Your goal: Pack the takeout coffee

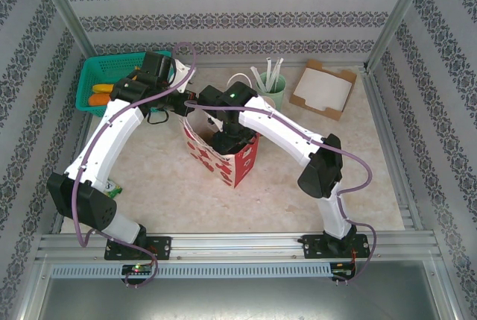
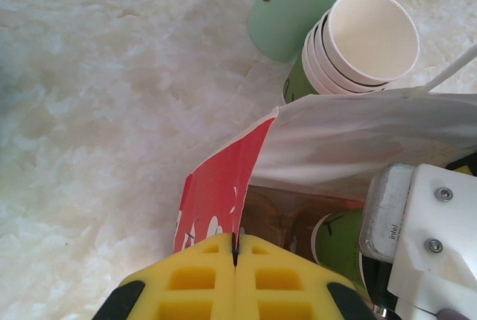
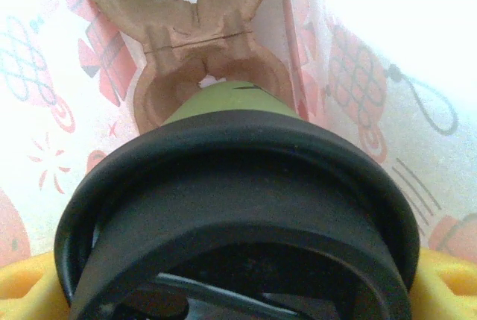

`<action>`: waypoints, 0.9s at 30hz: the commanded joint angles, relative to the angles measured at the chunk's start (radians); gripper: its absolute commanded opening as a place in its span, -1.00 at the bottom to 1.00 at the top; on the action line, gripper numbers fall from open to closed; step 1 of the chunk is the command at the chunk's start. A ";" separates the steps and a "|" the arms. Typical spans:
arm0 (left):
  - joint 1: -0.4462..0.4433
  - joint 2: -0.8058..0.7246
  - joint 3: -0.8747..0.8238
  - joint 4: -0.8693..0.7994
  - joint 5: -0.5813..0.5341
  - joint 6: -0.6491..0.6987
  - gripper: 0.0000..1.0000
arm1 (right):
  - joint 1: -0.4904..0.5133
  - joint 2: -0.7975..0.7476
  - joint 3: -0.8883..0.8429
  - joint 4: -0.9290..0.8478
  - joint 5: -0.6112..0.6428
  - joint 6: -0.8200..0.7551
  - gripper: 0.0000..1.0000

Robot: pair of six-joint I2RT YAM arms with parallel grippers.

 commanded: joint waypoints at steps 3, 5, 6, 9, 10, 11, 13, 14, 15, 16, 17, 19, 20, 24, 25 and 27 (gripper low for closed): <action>0.008 -0.011 0.004 0.026 0.017 0.006 -1.00 | -0.014 -0.035 -0.035 0.038 0.023 0.027 -0.14; 0.009 -0.012 0.004 0.025 0.017 0.006 -1.00 | -0.014 -0.035 -0.041 0.044 0.020 0.027 -0.14; 0.007 -0.014 0.004 0.024 0.018 0.006 -1.00 | -0.014 -0.035 -0.046 0.044 0.022 0.027 -0.14; 0.007 -0.014 0.000 0.026 0.016 0.006 -1.00 | -0.016 -0.038 -0.059 0.044 0.022 0.028 -0.14; 0.008 -0.014 -0.001 0.026 0.016 0.006 -1.00 | -0.016 -0.038 -0.064 0.046 0.019 0.028 -0.14; 0.008 -0.015 -0.003 0.027 0.016 0.006 -1.00 | -0.016 -0.039 -0.069 0.047 0.021 0.029 -0.14; 0.008 -0.014 -0.003 0.027 0.015 0.006 -1.00 | -0.016 -0.039 -0.084 0.049 0.020 0.026 -0.14; 0.007 -0.014 -0.002 0.029 0.014 0.004 -1.00 | -0.016 -0.040 -0.091 0.050 0.019 0.027 -0.14; 0.008 -0.014 -0.002 0.028 0.013 0.004 -1.00 | -0.017 -0.038 -0.098 0.052 0.020 0.026 -0.14; 0.008 -0.014 -0.002 0.029 0.011 0.004 -1.00 | -0.016 -0.037 -0.104 0.053 0.019 0.024 -0.14; 0.008 -0.014 -0.002 0.029 0.011 0.004 -1.00 | -0.017 -0.035 -0.110 0.056 0.021 0.024 -0.14; 0.007 -0.014 -0.004 0.029 0.011 0.004 -1.00 | -0.017 -0.033 -0.118 0.063 0.018 0.024 -0.14; 0.008 -0.015 -0.005 0.029 0.011 0.004 -1.00 | -0.017 -0.033 -0.122 0.067 0.014 0.024 -0.14; 0.007 -0.015 -0.004 0.027 0.011 0.004 -1.00 | -0.018 -0.031 -0.130 0.075 0.009 0.024 -0.14; 0.008 -0.015 -0.005 0.028 0.010 0.005 -1.00 | -0.019 -0.031 -0.134 0.076 0.009 0.026 -0.14; 0.007 -0.014 -0.005 0.029 0.011 0.004 -1.00 | -0.020 -0.031 -0.142 0.079 0.007 0.024 -0.14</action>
